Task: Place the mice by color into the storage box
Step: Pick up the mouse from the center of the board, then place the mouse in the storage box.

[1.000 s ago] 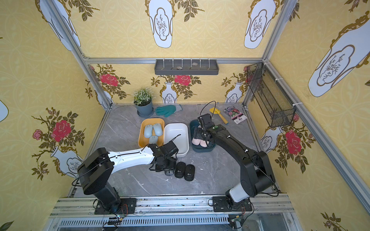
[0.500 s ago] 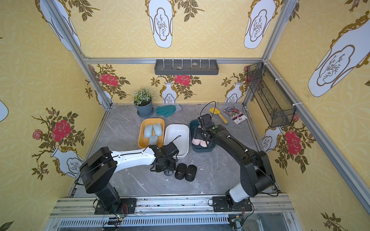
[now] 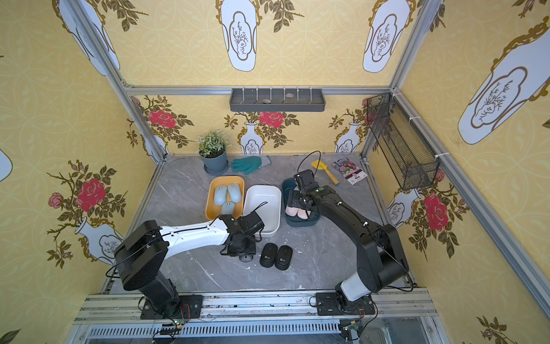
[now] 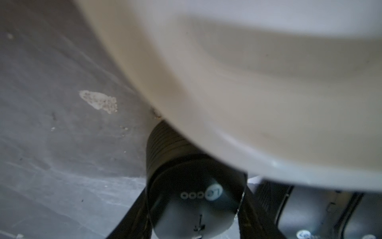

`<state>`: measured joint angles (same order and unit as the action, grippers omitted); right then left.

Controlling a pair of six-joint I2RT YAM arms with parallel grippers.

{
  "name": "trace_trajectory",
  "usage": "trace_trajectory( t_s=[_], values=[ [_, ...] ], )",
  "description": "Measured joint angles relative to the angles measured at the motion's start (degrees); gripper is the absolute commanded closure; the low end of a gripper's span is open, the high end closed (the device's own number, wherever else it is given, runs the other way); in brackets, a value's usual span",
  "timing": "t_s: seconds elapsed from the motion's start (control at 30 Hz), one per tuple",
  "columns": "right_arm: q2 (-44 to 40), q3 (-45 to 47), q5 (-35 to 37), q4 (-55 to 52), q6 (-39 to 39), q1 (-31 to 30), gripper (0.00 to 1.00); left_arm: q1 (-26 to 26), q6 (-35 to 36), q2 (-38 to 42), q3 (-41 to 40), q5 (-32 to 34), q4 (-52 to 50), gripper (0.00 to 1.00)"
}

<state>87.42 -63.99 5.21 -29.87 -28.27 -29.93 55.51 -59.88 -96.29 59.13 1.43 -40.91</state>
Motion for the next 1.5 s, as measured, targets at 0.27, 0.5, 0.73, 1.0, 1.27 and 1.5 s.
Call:
trace_trajectory(
  t_s=[0.27,0.5,0.73,1.0,1.27,1.5],
  values=[
    [0.37,-0.02,-0.17,0.04,0.00,0.00,0.17,0.00,1.90,5.31,2.54,0.79,-6.51,0.57],
    [0.37,-0.09,-0.17,0.07,0.00,0.00,0.17,0.02,3.56,11.43,5.68,2.08,-14.49,0.55],
    [-0.85,-1.73,0.17,-0.11,0.04,0.11,0.17,-0.92,7.48,8.98,16.55,6.01,-19.02,0.54],
    [-7.10,-2.32,2.69,-1.25,1.03,1.70,0.16,-7.54,13.57,2.34,25.20,5.99,-13.88,0.54],
    [-11.41,-1.64,5.25,-1.79,1.16,2.12,0.16,-11.63,21.84,-8.90,36.37,3.82,-9.64,0.53],
    [-9.99,-1.11,5.79,-2.10,1.09,2.49,0.16,-13.68,26.08,-17.49,40.26,0.50,-7.06,0.53]
  ],
)
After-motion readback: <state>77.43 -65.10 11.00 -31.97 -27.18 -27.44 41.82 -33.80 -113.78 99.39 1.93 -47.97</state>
